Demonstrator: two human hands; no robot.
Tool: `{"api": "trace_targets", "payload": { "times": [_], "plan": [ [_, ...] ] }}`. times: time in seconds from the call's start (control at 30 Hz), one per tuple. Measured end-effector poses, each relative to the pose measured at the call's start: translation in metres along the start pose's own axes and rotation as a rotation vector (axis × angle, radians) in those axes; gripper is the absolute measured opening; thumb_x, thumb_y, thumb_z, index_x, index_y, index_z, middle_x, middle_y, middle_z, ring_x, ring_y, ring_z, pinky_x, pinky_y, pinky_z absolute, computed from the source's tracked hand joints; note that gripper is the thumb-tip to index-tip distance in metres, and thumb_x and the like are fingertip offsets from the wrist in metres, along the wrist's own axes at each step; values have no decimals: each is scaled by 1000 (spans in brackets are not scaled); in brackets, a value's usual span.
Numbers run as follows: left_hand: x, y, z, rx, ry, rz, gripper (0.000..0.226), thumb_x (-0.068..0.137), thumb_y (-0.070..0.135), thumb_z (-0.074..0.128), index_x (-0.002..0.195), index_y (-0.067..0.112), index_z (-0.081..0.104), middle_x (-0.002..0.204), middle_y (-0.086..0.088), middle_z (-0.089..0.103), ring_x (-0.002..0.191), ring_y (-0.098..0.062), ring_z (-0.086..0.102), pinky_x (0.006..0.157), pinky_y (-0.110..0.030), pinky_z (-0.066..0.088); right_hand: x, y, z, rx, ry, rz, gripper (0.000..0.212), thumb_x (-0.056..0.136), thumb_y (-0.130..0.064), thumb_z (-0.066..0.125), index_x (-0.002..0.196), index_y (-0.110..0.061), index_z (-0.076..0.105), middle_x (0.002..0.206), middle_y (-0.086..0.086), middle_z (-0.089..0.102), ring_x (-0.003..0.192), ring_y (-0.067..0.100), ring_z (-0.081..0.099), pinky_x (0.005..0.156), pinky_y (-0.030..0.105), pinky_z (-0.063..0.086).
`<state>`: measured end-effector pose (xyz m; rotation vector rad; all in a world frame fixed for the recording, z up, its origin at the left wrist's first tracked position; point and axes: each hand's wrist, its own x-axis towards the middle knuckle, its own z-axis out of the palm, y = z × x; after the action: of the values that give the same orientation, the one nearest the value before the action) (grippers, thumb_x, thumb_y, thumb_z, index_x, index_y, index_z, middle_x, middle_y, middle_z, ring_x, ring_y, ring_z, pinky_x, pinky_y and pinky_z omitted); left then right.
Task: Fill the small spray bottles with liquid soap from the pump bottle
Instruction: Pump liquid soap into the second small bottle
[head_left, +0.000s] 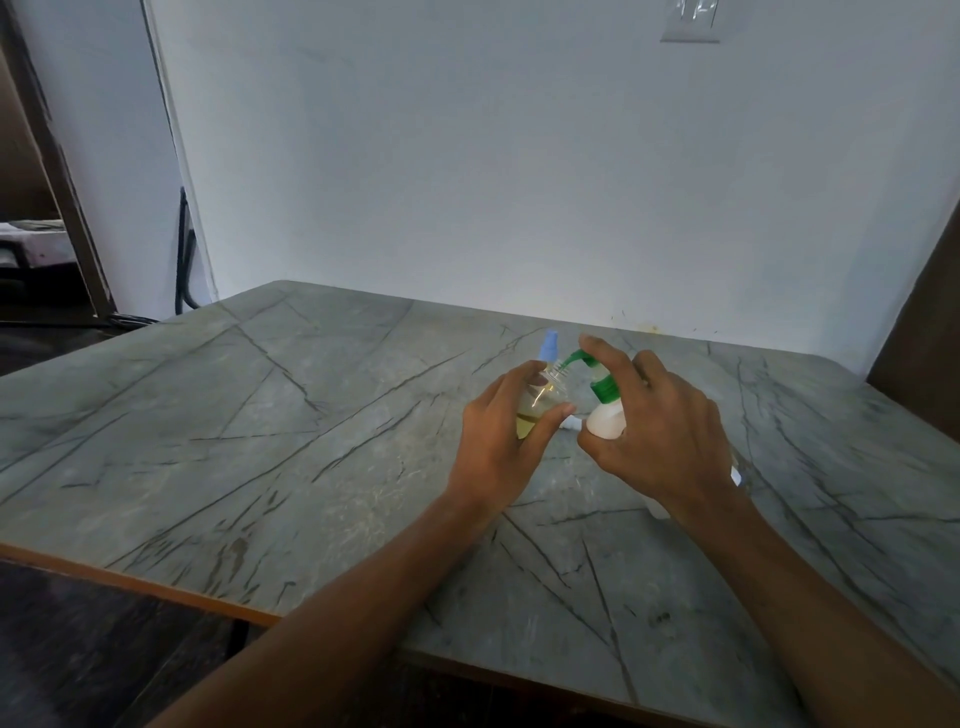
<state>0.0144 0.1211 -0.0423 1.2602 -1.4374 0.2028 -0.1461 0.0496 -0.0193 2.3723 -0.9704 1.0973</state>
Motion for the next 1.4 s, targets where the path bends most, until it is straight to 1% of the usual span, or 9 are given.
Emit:
{"api": "trace_targets", "payload": {
  "times": [0.37, 0.57, 0.8, 0.87, 0.93, 1.03, 1.1, 1.27, 1.4],
  "plan": [
    [-4, 1, 2, -1, -35, 13, 53, 84, 38, 70, 127, 9, 57, 113, -4, 67, 95, -10, 63, 79, -1, 42, 1, 4, 2, 44, 20, -2, 80, 64, -50, 82, 130, -29, 44, 96, 9, 62, 69, 26, 62, 57, 37, 57],
    [-2, 2, 1, -8, -5, 15, 50, 84, 33, 71, 124, 7, 58, 111, -5, 68, 92, -3, 58, 80, 1, 41, -2, 2, 1, 17, 19, 21, 87, 65, -52, 80, 137, -34, 36, 98, 6, 61, 73, 23, 60, 56, 38, 56],
    [1, -2, 0, 7, 1, -44, 50, 84, 36, 71, 126, 14, 55, 117, 0, 65, 95, -2, 55, 77, 3, 39, -2, -4, -1, -47, 6, 29, 103, 67, -50, 77, 151, -39, 18, 91, 3, 56, 67, 20, 54, 50, 35, 54],
    [1, -2, 0, 9, -3, -52, 50, 84, 38, 70, 127, 16, 55, 118, 1, 65, 95, -1, 55, 76, 3, 39, -2, -4, -1, -60, 2, 27, 103, 68, -52, 75, 152, -39, 17, 90, 2, 54, 66, 19, 53, 49, 34, 52],
    [1, -2, -1, 6, -2, -60, 50, 84, 39, 70, 127, 17, 54, 117, 3, 65, 94, 1, 54, 76, 3, 38, -2, -4, -2, -61, -6, 20, 103, 67, -53, 75, 152, -39, 18, 91, 2, 54, 67, 20, 53, 49, 34, 52],
    [0, -2, 0, 3, 5, -57, 49, 84, 39, 71, 125, 17, 55, 114, 4, 65, 91, 3, 53, 74, 3, 38, -2, -4, -3, -44, -1, 25, 102, 62, -45, 80, 149, -36, 27, 93, 2, 56, 68, 21, 55, 50, 33, 51],
    [0, -2, 0, 11, 5, -59, 49, 84, 38, 71, 125, 17, 55, 114, 4, 65, 91, 3, 52, 74, 4, 37, -2, -5, -3, -37, -3, 30, 101, 60, -42, 81, 146, -35, 29, 94, 3, 57, 68, 22, 56, 51, 33, 52],
    [0, -2, -1, 10, -1, -48, 49, 84, 36, 72, 124, 15, 56, 115, 1, 66, 92, 0, 54, 76, 3, 38, -1, -6, -2, -51, -18, 39, 100, 60, -45, 83, 144, -35, 28, 93, 5, 58, 67, 22, 56, 52, 35, 54],
    [-2, -1, 0, 23, -18, -27, 51, 83, 35, 72, 125, 12, 56, 115, -2, 66, 94, -3, 54, 77, 5, 36, -3, -5, -2, -43, 1, 34, 96, 60, -45, 84, 140, -34, 32, 94, 7, 58, 65, 24, 57, 52, 37, 55]
  ]
}}
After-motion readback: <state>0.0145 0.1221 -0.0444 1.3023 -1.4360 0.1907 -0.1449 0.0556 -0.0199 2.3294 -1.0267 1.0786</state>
